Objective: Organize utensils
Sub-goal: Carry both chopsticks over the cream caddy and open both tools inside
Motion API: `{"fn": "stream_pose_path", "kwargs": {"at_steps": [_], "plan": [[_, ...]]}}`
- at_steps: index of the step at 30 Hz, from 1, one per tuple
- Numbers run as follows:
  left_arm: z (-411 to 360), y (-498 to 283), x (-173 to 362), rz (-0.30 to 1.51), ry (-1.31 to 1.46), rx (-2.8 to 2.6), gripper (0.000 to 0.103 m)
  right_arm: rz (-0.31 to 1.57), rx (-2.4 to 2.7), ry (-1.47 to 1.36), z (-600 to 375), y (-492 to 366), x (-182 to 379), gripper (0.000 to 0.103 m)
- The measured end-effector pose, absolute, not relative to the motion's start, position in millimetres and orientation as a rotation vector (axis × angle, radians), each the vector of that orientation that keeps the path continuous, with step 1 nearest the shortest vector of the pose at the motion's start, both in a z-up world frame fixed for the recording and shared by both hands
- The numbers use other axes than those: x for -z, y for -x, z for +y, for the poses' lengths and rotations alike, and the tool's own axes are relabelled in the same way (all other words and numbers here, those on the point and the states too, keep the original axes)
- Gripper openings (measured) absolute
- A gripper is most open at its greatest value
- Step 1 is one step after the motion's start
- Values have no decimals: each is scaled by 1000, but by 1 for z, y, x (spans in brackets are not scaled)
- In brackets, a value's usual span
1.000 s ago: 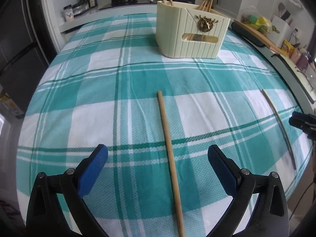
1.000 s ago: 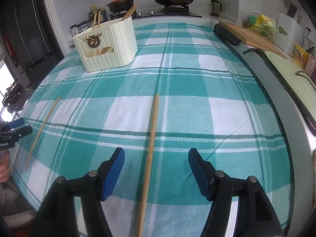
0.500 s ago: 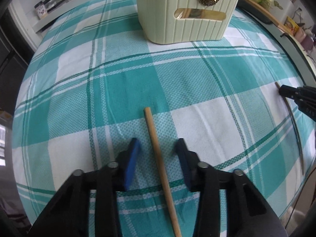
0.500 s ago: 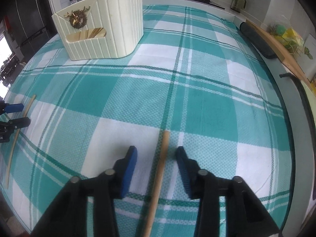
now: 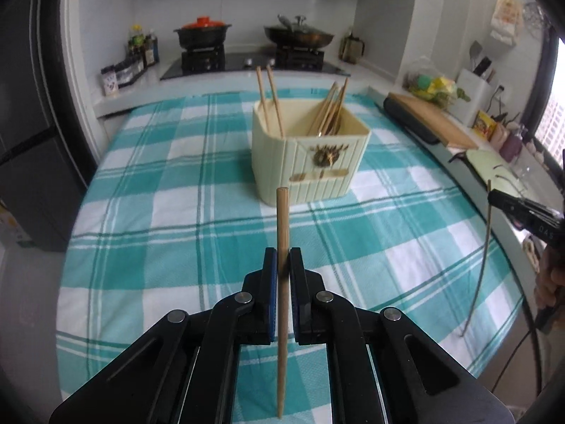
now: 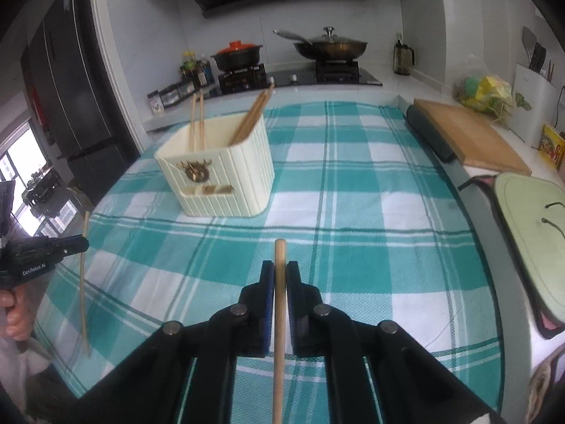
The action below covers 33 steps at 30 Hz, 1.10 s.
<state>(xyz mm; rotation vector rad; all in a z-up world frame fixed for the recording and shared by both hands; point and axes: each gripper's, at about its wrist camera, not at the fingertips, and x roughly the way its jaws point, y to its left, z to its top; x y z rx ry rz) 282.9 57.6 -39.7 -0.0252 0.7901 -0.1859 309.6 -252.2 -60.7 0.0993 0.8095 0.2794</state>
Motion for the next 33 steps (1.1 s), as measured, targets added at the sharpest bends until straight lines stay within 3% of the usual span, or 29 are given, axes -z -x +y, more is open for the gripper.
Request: {"fn": "stream_pose_path", "kwargs": {"at_steps": [9,21,26,33], "plan": [[62,-284,-39,603,84,206,5,522,-288,-96,-252,-287,-32,7],[57,-362,-141,422,114,186,5,314,-324,-96,-217,-371,-136,7],[47,-407,-145,397,113,166,5,281,-361,-81,-191,-410,-149,7],[31,-464,-105,498,98,153,5,374,-399,-75,-165,-466,-114,7]]}}
